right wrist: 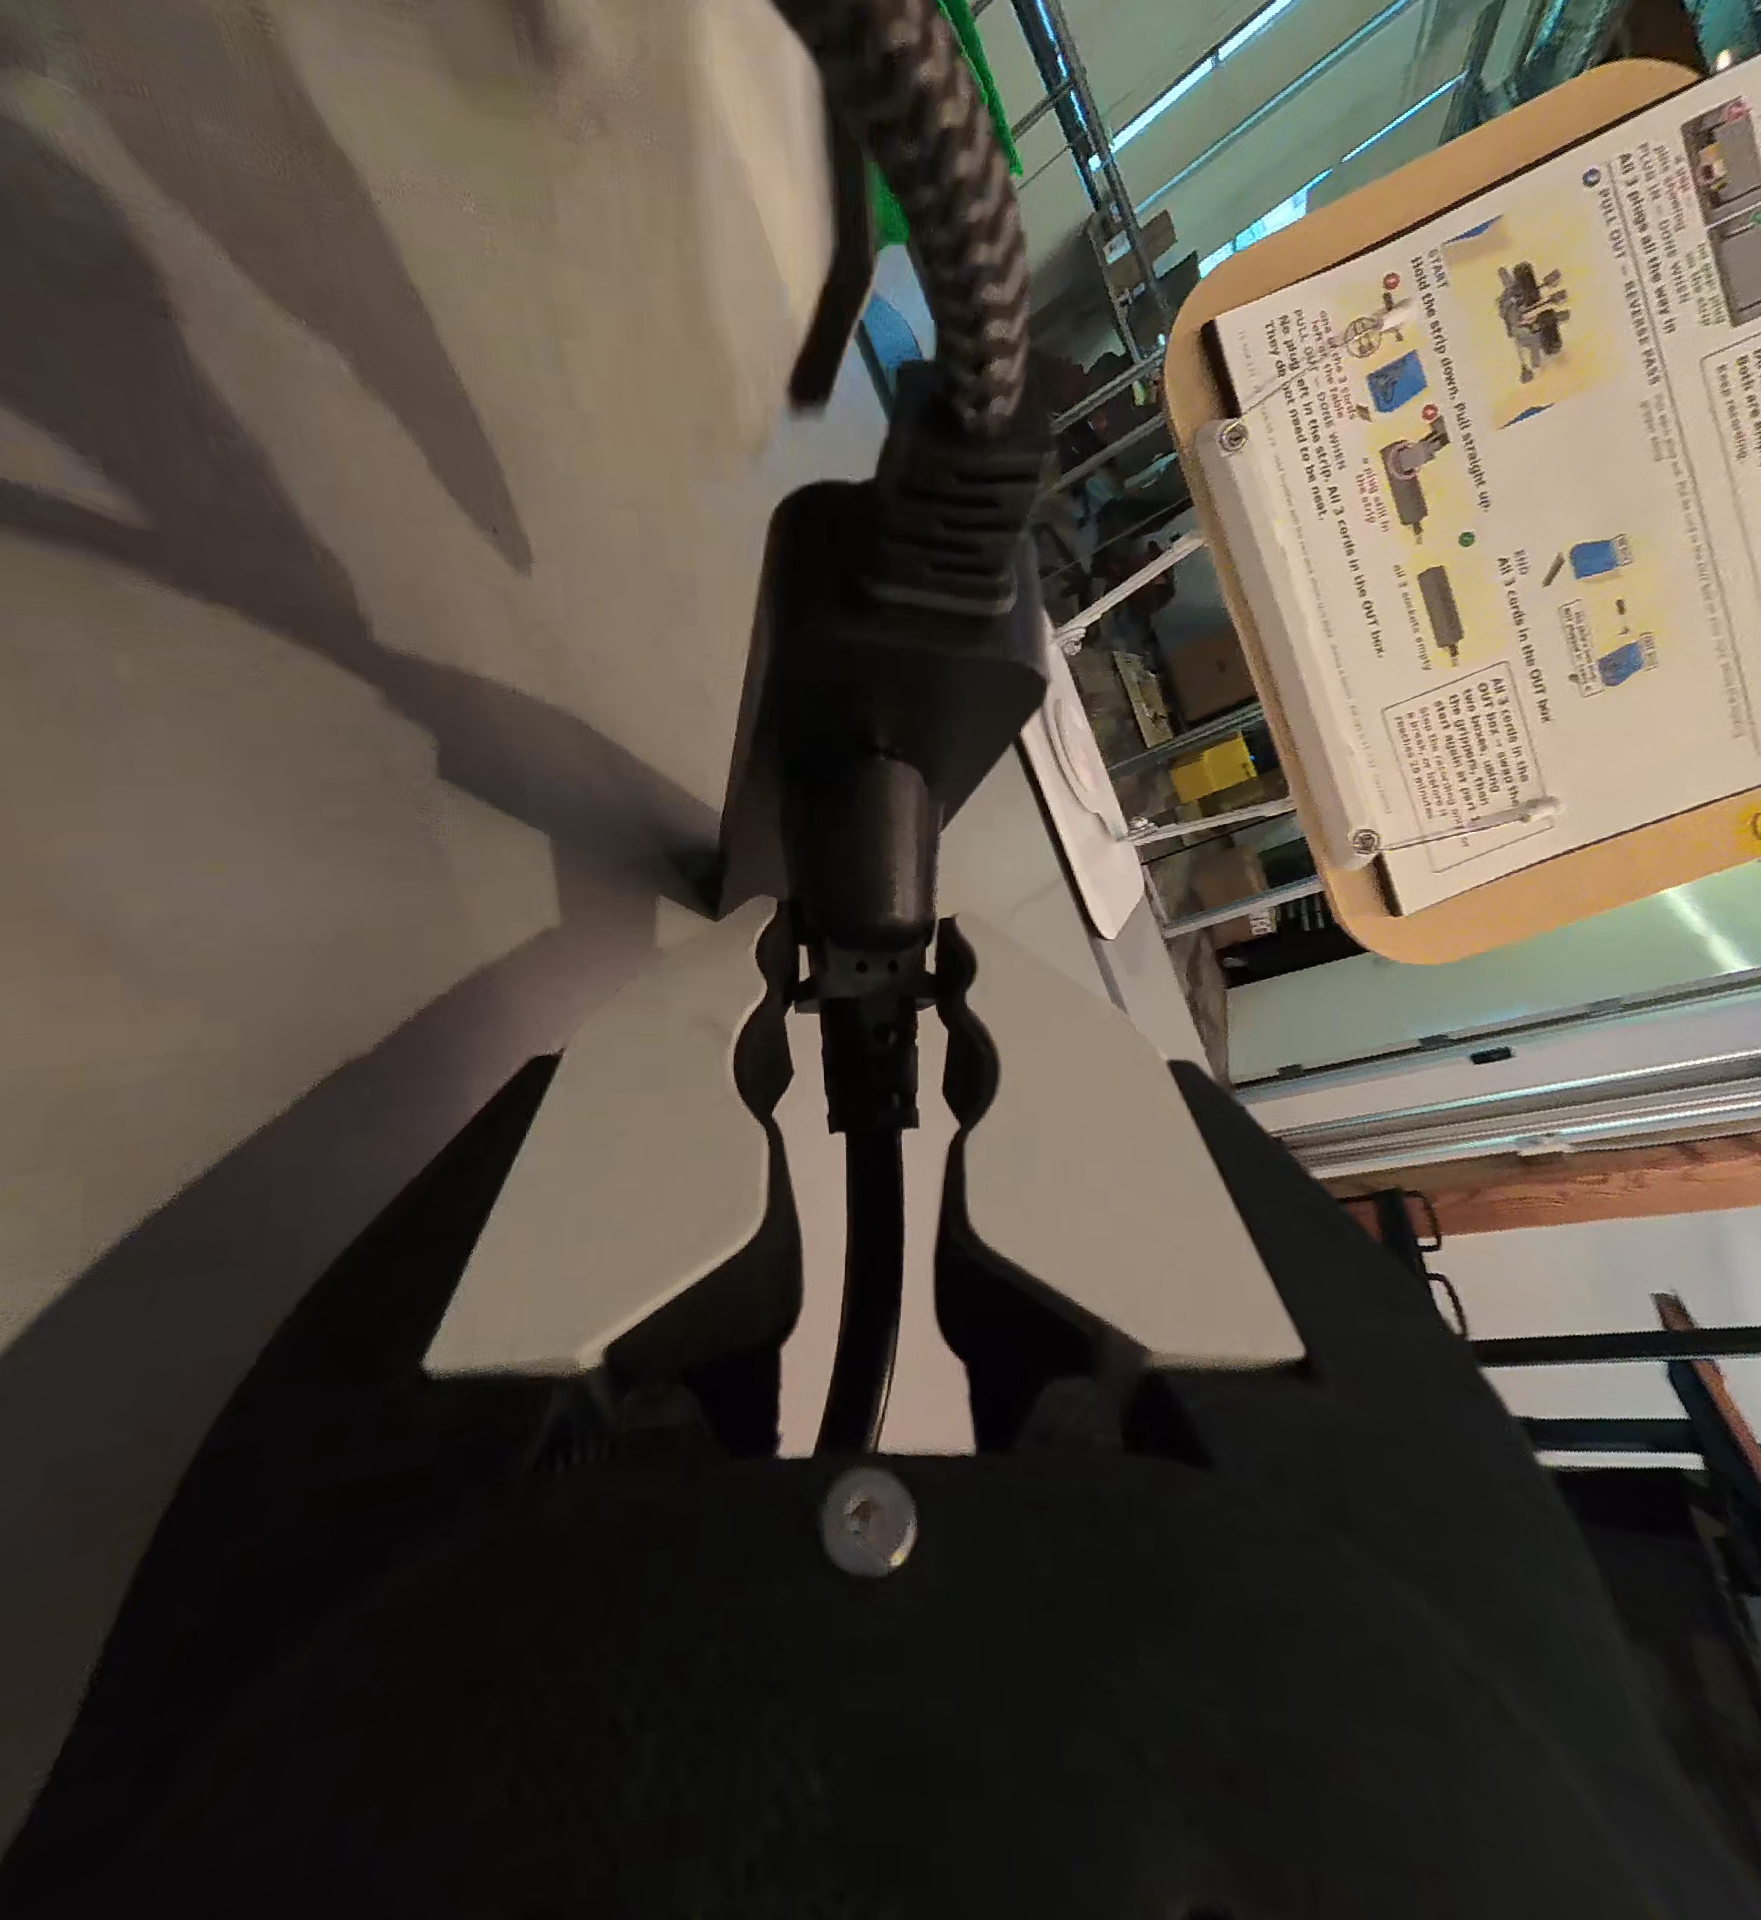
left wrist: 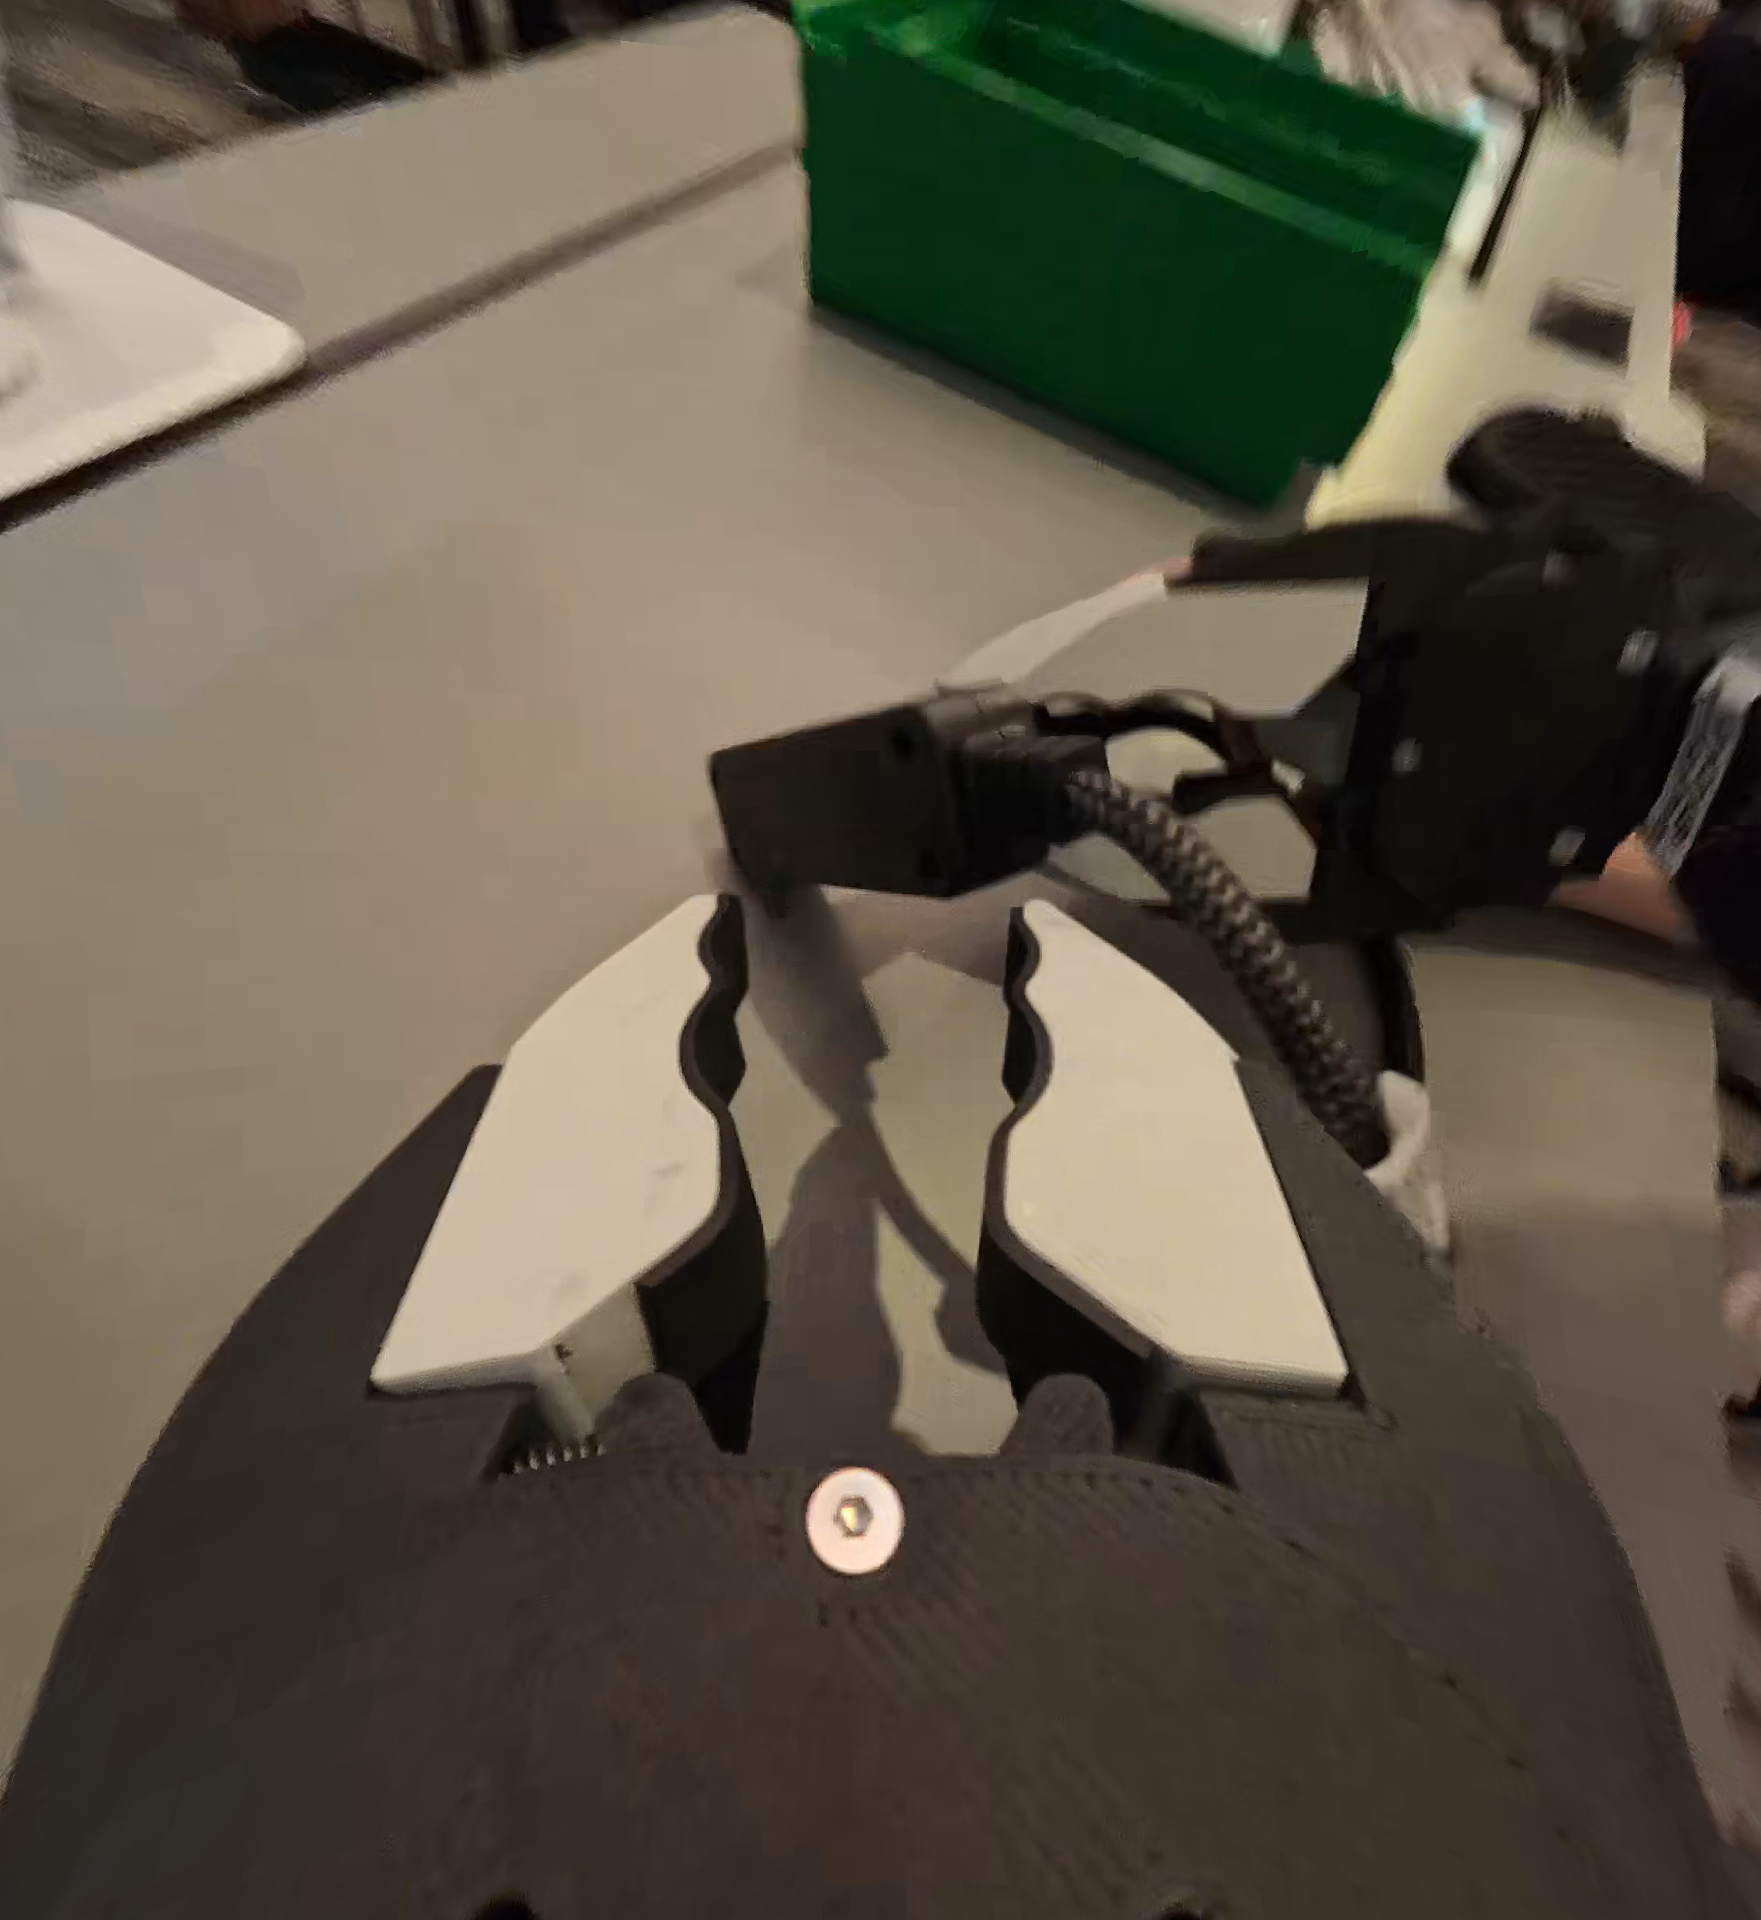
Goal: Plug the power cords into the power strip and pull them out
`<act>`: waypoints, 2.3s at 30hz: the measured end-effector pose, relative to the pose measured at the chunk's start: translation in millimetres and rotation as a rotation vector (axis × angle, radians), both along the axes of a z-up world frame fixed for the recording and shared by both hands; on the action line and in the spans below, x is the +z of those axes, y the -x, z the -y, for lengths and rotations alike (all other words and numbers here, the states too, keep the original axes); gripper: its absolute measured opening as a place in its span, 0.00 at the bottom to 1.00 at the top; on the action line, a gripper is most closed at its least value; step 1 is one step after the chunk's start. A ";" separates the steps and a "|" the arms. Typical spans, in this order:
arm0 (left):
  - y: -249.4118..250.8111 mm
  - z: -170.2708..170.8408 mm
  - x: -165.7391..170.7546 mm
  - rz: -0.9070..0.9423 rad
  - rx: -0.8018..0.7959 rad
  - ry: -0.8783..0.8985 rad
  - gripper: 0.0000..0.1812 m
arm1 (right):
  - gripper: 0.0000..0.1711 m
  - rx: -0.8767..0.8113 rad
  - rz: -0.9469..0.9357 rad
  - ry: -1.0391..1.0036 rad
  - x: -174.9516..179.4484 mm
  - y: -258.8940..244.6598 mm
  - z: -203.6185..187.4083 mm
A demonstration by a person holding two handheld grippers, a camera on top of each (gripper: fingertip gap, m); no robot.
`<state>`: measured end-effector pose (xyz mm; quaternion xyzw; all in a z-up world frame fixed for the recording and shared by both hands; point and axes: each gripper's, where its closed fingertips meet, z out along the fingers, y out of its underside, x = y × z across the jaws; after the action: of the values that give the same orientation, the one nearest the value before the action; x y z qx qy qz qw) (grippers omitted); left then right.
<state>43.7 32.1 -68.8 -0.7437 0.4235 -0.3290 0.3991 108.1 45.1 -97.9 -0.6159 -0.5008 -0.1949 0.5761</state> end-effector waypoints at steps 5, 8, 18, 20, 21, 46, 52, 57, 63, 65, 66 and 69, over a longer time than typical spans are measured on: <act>-2.9 1.4 51.2 0.181 0.093 0.062 0.33 | 0.15 -0.011 0.094 -0.048 0.1 7.4 -3.0; -6.3 -2.5 11.3 -0.155 0.153 0.068 0.40 | 0.16 -0.020 0.161 -0.060 -2.8 12.7 -1.2; -10.0 4.1 -41.8 -0.302 0.084 0.210 0.17 | 0.21 0.095 -0.072 0.304 -7.0 22.9 15.9; -10.7 3.4 -43.2 -0.313 0.071 0.183 0.16 | 0.25 0.151 -0.303 0.590 -0.6 24.7 23.1; -12.2 3.4 -44.5 -0.323 0.055 0.168 0.15 | 0.24 0.168 -0.413 0.721 5.1 23.6 22.6; -49.2 -16.7 -60.0 -0.359 0.187 0.011 0.14 | 0.15 -0.072 -0.158 1.380 -52.6 -2.8 6.0; -49.3 -18.7 -63.5 -0.387 0.167 -0.013 0.14 | 0.15 -0.052 -0.179 1.345 -55.5 -0.4 4.2; -49.5 -22.4 -67.3 -0.352 0.155 -0.046 0.19 | 0.14 -0.022 -0.152 1.229 -58.2 -1.7 2.1; -54.3 -19.0 -72.6 -0.405 0.079 -0.051 0.15 | 0.14 0.004 -0.085 1.066 -60.3 -3.7 0.4; -55.6 -19.5 -72.1 -0.429 0.054 -0.092 0.15 | 0.15 0.011 -0.110 1.037 -60.2 -4.5 -0.4; -55.6 -19.6 -71.8 -0.442 0.048 -0.107 0.15 | 0.15 0.015 -0.123 1.022 -60.1 -4.4 -0.6; -56.2 -20.4 -70.3 -0.378 0.058 -0.093 0.15 | 0.15 0.049 -0.160 0.951 -57.4 -3.8 -2.5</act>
<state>99.9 52.5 -139.1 -0.7849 0.4839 -0.1519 0.3559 112.0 47.6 -155.2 -0.8119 -0.5031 0.1172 0.2719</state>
